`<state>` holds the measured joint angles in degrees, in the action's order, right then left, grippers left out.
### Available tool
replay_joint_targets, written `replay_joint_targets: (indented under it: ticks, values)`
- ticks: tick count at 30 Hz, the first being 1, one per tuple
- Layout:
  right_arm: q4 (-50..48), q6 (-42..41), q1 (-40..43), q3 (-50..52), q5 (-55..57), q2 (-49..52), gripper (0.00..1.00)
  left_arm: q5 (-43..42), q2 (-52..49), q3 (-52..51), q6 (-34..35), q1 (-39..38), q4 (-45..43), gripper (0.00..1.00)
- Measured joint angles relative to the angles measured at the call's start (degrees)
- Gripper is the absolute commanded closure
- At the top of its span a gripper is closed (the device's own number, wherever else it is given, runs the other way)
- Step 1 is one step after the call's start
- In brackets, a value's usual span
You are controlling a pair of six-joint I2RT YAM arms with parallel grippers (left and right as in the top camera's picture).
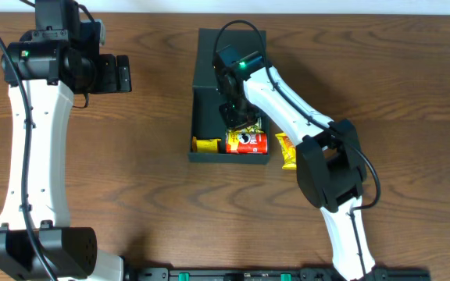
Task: Pack container
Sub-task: 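Carry the yellow packet into the box and release it, then return the right gripper to the table and grasp another yellow packet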
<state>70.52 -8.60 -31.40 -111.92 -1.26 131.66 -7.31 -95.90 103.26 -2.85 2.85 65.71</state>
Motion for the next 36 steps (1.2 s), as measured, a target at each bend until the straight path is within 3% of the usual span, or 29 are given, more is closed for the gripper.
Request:
replay_joint_targets:
  ticks: [1,9,19,31,36]
  values:
    - [0.0,-0.2,0.0,0.0,0.0,0.0,0.52,0.0,0.0,0.0,0.0,0.0,0.0,0.05]
    - [4.1,-0.6,0.0,-2.4,0.6,0.1,0.60,0.0,0.0,0.0,0.0,0.0,0.0,0.05]
    - [14.8,-0.1,0.2,-21.9,2.1,-1.3,0.64,0.0,0.0,0.0,0.0,0.0,0.0,0.05]
    - [24.6,2.9,12.7,-23.4,3.7,-6.9,0.68,0.0,0.0,0.0,0.0,0.0,0.0,0.05]
    - [26.5,4.9,13.9,-23.0,3.5,-6.9,0.68,0.0,0.0,0.0,0.0,0.0,0.0,0.05]
